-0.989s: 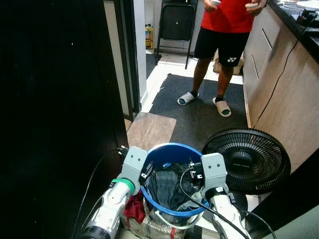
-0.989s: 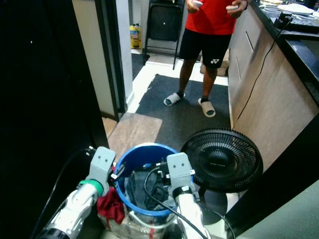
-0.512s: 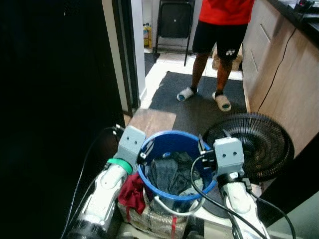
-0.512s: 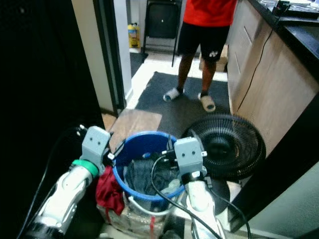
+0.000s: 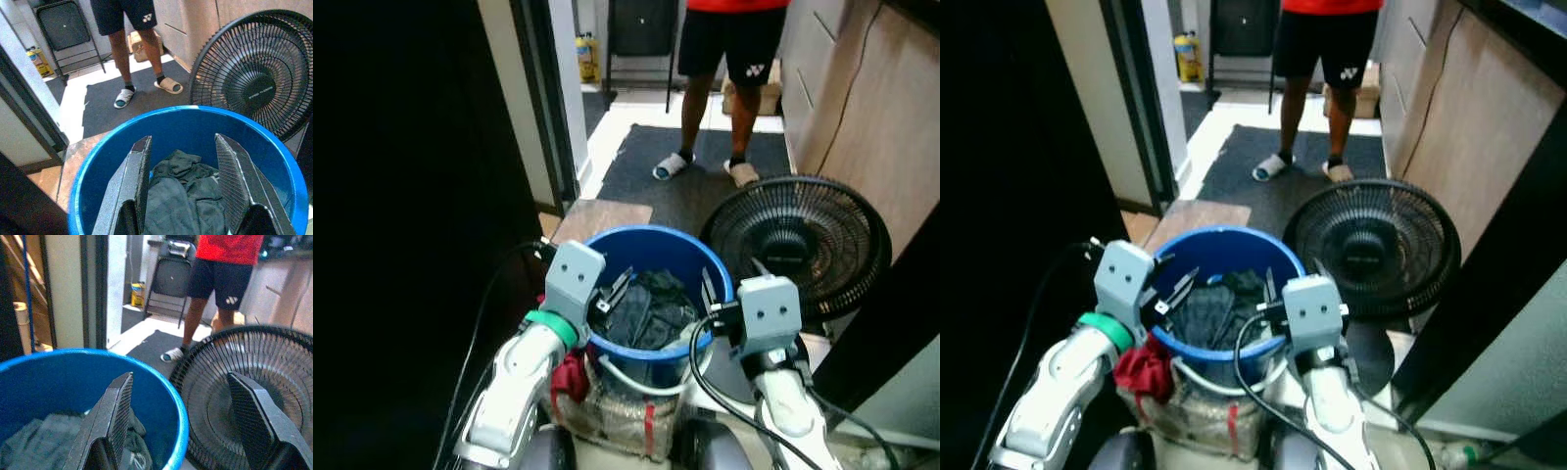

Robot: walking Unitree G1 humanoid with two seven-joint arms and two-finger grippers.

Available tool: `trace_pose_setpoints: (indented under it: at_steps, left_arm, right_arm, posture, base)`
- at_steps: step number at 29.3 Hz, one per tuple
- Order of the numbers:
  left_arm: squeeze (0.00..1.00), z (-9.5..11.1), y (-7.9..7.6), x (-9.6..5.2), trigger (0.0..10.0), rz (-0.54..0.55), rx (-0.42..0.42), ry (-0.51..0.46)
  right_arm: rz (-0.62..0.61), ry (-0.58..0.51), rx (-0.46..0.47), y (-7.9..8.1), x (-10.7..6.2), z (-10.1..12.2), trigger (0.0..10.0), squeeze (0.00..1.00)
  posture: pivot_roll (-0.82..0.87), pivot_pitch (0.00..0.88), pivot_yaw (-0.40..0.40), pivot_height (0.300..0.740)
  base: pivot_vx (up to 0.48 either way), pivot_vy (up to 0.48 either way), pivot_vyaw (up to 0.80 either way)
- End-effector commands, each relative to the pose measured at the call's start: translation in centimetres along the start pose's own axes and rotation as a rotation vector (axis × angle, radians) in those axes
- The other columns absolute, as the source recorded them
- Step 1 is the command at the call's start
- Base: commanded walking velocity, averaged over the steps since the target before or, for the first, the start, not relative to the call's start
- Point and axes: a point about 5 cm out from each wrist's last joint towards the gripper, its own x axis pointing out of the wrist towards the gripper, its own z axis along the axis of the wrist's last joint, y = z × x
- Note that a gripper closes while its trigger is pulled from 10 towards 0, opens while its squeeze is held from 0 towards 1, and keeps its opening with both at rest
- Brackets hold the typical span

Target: Clothes washing

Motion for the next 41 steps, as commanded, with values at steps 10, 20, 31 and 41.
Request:
trace_pose_setpoints:
  at_steps: [10,20,31,41]
  left_arm:
    - [0.00,0.1,0.3,-0.1,10.0,0.032,-0.009,0.053]
    - [0.00,0.5,0.5,0.3,10.0,0.065,-0.045,0.061]
    - [0.00,1.3,1.4,2.4,10.0,0.137,-0.145,0.092]
    - [0.00,3.1,1.5,4.7,10.0,0.141,-0.225,0.111]
  right_arm:
    - [0.004,0.052,0.027,0.3,-0.1,-0.4,10.0,0.00]
    - [0.019,0.054,0.034,0.7,0.2,-0.3,10.0,0.00]
    - [0.049,0.073,0.016,1.1,1.2,-1.0,10.0,0.00]
    - [0.231,0.104,-0.009,3.4,2.9,-1.6,10.0,0.00]
  posture:
    - [-0.05,0.069,0.117,0.532]
    - [-0.04,0.060,0.110,0.491]
    - [-0.02,0.065,0.107,0.478]
    - [0.05,0.096,0.086,0.478]
  base:
    - [0.000,0.000,0.00]
    - [0.000,0.000,0.00]
    - [0.000,0.000,0.00]
    - [0.000,0.000,0.00]
